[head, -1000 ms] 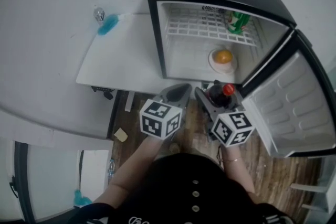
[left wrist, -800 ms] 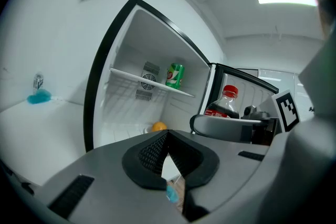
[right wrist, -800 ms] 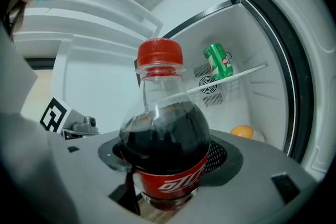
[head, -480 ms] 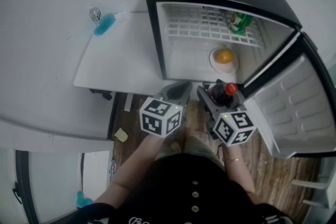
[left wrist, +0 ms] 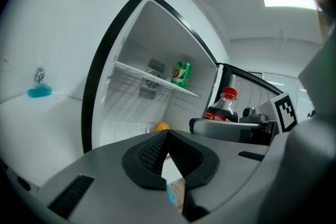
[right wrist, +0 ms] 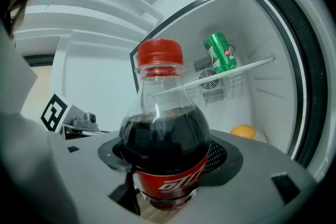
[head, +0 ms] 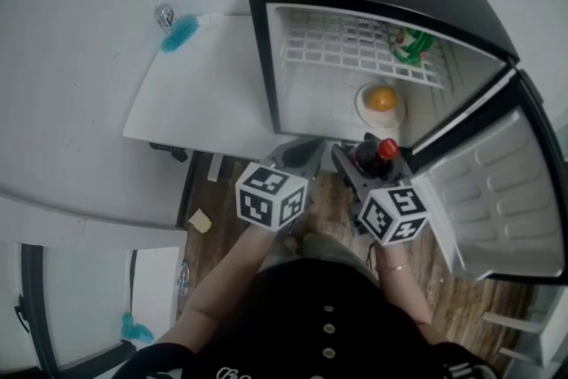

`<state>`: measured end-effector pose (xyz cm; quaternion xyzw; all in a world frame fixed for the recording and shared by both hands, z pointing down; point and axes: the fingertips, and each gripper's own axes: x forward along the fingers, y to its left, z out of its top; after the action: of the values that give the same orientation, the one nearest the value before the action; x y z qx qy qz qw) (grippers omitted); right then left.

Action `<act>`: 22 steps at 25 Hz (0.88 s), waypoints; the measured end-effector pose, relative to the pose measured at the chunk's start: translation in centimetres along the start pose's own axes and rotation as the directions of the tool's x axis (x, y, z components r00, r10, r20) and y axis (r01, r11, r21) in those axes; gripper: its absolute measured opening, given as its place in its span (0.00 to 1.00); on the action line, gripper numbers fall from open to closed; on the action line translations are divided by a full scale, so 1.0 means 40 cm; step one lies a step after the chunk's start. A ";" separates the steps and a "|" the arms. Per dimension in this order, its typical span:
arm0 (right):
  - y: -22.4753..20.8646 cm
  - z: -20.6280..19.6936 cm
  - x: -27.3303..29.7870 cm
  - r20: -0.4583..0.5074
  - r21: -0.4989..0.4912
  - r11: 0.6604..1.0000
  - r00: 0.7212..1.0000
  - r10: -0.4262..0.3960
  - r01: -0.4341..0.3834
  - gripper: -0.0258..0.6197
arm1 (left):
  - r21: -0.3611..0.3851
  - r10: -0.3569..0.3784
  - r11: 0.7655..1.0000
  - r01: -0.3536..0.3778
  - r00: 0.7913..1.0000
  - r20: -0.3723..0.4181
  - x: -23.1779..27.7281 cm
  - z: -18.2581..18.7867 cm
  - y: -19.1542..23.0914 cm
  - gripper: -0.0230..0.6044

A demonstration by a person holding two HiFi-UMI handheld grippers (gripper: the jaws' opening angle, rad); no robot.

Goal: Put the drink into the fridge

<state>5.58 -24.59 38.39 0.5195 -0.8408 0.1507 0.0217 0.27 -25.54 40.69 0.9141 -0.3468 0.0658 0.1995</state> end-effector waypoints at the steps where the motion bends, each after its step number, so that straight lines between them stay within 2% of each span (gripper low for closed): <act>1: -0.004 -0.002 0.002 -0.006 0.001 1.000 1.000 0.002 -0.002 0.54 | -0.002 0.004 1.000 -0.004 1.000 -0.003 0.003 -0.001 0.001 0.05; 11: -0.044 -0.035 0.000 -0.062 -0.006 1.000 0.998 0.011 -0.012 0.54 | 0.022 0.062 0.998 -0.061 0.997 -0.045 0.034 -0.036 0.013 0.05; 22: -0.043 -0.050 0.031 -0.071 -0.004 0.999 0.997 0.031 -0.032 0.54 | -0.015 0.082 0.996 -0.083 0.994 -0.071 0.048 -0.071 0.033 0.05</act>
<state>6.29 -25.84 40.96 0.5005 -0.8479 0.1673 0.0503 0.90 -26.45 44.21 0.8943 -0.3776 0.1028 0.2171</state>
